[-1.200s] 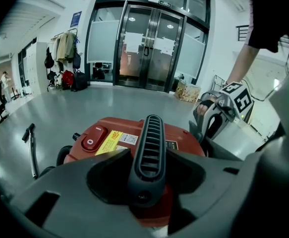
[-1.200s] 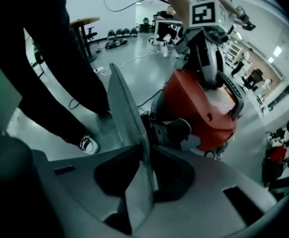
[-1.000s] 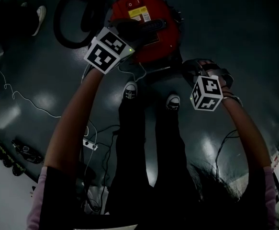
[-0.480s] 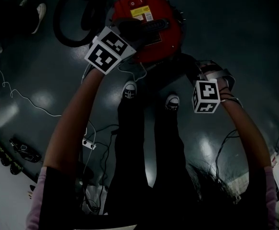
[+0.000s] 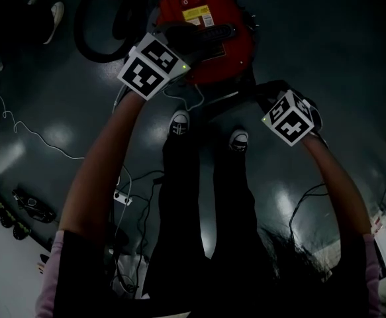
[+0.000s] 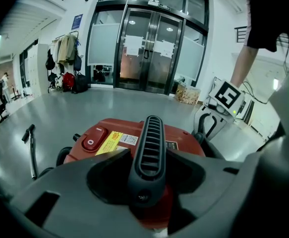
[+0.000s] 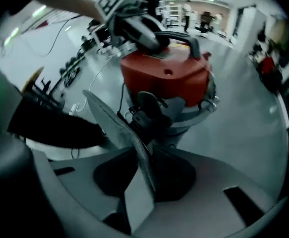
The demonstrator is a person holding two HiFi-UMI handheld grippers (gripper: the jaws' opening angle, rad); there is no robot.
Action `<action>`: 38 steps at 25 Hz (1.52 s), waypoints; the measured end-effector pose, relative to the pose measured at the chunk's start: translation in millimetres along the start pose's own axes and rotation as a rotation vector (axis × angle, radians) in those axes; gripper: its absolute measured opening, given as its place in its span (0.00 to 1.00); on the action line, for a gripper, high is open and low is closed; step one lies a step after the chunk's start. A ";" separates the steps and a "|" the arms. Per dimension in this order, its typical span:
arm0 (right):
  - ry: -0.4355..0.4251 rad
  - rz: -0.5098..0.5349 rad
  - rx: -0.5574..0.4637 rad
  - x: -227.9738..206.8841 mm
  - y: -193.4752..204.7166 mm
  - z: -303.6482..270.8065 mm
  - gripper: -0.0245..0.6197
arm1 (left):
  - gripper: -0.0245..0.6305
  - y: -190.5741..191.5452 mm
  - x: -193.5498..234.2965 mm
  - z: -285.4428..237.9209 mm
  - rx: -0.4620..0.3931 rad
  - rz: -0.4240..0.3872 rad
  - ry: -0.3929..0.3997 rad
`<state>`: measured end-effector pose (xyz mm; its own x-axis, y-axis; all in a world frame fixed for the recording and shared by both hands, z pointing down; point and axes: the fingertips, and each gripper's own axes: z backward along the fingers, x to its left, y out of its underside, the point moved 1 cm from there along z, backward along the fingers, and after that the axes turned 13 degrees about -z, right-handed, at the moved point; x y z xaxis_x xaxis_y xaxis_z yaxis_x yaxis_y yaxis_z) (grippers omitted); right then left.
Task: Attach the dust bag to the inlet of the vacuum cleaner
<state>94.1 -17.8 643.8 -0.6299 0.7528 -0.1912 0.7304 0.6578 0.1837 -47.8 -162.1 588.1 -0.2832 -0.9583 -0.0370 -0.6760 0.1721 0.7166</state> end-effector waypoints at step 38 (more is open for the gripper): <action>0.075 0.077 0.043 5.2 8.7 1.3 0.30 | 0.33 1.4 -1.7 0.0 0.026 0.022 0.035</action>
<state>97.6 -8.2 643.1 -0.5880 0.8020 -0.1048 0.7873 0.5972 0.1531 -48.2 -160.2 589.2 -0.2751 -0.9614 0.0031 -0.6874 0.1990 0.6985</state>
